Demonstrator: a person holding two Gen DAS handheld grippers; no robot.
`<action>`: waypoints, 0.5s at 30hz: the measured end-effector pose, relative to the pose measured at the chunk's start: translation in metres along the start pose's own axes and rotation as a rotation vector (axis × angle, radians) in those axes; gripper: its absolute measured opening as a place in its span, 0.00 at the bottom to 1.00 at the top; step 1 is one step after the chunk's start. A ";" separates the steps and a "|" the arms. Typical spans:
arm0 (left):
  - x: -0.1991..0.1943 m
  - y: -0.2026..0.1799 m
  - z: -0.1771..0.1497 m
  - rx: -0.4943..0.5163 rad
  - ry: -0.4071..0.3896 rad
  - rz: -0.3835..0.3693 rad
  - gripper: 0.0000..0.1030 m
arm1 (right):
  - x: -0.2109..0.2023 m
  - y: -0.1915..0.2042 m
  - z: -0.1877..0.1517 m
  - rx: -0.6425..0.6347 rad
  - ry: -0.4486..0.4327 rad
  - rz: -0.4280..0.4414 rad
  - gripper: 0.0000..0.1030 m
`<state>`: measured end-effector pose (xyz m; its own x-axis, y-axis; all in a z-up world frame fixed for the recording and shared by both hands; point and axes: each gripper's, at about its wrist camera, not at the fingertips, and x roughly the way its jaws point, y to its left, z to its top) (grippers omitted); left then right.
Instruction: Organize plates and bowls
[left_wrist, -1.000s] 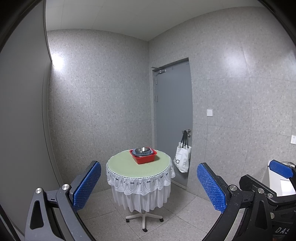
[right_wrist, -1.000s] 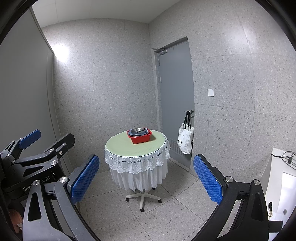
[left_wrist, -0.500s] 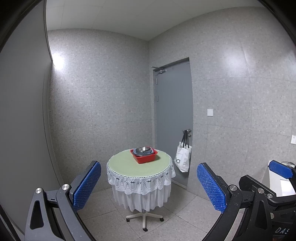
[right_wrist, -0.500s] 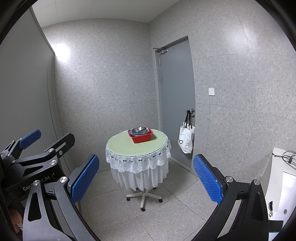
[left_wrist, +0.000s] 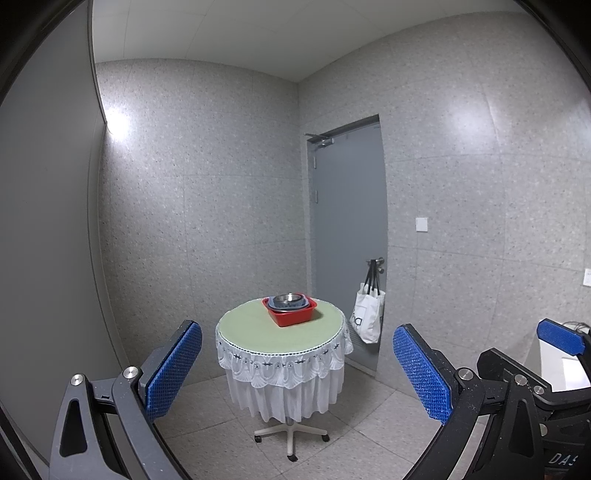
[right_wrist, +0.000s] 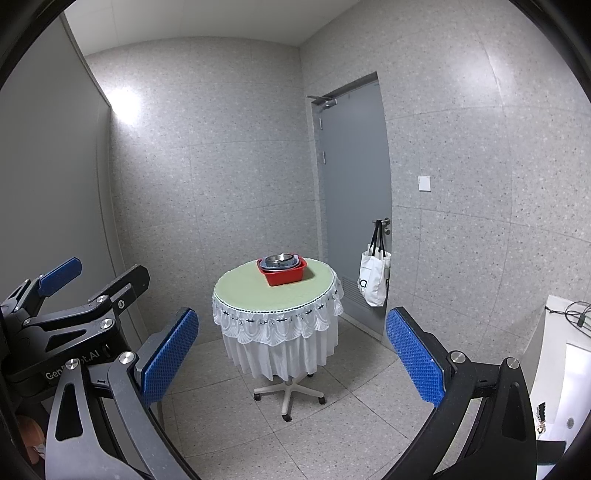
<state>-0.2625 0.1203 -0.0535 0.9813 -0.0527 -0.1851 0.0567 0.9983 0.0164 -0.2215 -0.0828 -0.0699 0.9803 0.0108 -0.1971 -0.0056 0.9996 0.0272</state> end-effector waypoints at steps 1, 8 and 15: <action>0.000 0.000 0.000 0.000 0.000 0.001 1.00 | 0.001 0.000 0.000 0.000 0.000 0.001 1.00; 0.001 -0.001 0.000 0.001 0.001 0.004 1.00 | 0.003 0.003 0.001 0.001 0.000 0.003 1.00; 0.005 -0.005 0.000 0.003 0.002 0.007 1.00 | 0.006 0.004 -0.001 0.001 0.002 0.004 1.00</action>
<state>-0.2581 0.1149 -0.0543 0.9814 -0.0459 -0.1865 0.0505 0.9985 0.0202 -0.2157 -0.0790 -0.0716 0.9800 0.0151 -0.1986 -0.0094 0.9995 0.0295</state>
